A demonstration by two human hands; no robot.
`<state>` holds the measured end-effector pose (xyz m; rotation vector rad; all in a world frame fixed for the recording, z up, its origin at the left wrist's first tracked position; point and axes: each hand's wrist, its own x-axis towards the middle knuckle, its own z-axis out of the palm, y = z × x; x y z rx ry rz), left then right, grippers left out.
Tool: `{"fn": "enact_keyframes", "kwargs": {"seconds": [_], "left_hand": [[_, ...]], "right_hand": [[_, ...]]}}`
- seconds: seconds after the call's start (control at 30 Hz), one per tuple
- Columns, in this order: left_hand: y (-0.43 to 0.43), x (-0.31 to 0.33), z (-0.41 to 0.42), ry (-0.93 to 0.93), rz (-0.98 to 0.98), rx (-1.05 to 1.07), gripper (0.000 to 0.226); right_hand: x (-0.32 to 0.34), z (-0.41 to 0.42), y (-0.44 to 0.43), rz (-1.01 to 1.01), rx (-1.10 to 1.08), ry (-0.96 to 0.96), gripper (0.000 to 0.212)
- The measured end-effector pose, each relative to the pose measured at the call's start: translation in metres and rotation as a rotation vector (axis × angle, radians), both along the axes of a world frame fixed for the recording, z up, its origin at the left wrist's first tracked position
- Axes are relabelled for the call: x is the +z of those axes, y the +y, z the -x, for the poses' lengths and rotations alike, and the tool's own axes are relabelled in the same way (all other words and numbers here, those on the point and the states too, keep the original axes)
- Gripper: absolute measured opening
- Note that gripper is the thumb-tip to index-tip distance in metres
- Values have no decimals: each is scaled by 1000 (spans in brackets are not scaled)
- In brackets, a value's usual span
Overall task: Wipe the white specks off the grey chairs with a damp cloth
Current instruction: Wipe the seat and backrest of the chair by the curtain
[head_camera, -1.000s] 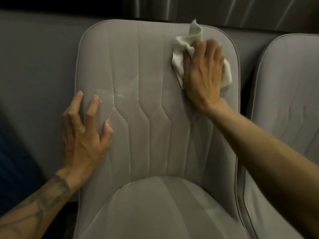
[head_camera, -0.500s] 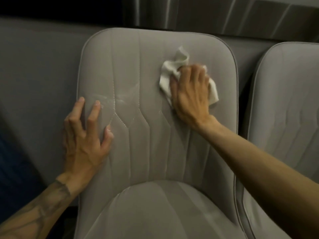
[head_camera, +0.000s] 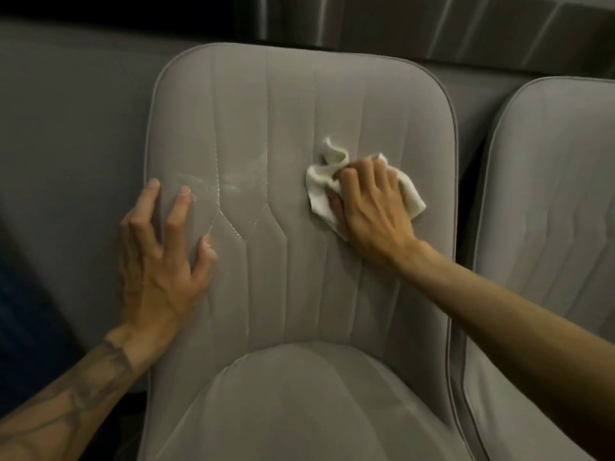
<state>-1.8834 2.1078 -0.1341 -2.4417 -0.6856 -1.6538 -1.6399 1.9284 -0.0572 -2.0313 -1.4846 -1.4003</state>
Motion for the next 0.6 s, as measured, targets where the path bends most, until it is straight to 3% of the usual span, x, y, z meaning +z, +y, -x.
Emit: {"fn": "enact_keyframes", "kwargs": {"seconds": [0.1,0.2,0.27,0.4,0.47,0.6], "left_hand": [[0,-1,1,-3,-2,4,63],[2,0,-1,0,-4,7,63],[2,0,-1,3,-10,17,62],[3,-1,-1,11,-8,29,63],[3,-1,0,15,-2,26,63],[5,-1,0,9,-22,29,64]], "right_hand": [[26,-12,-1,21,39,-25,28],[56,-17,18,-249,-83,71,22],[40,-12,22,-334,-110,112,21],[-38,8,4,-81,9,63,19],[-41,4,-2,43,49,12,20],[-13,-8,5,-85,9,7,20]]}}
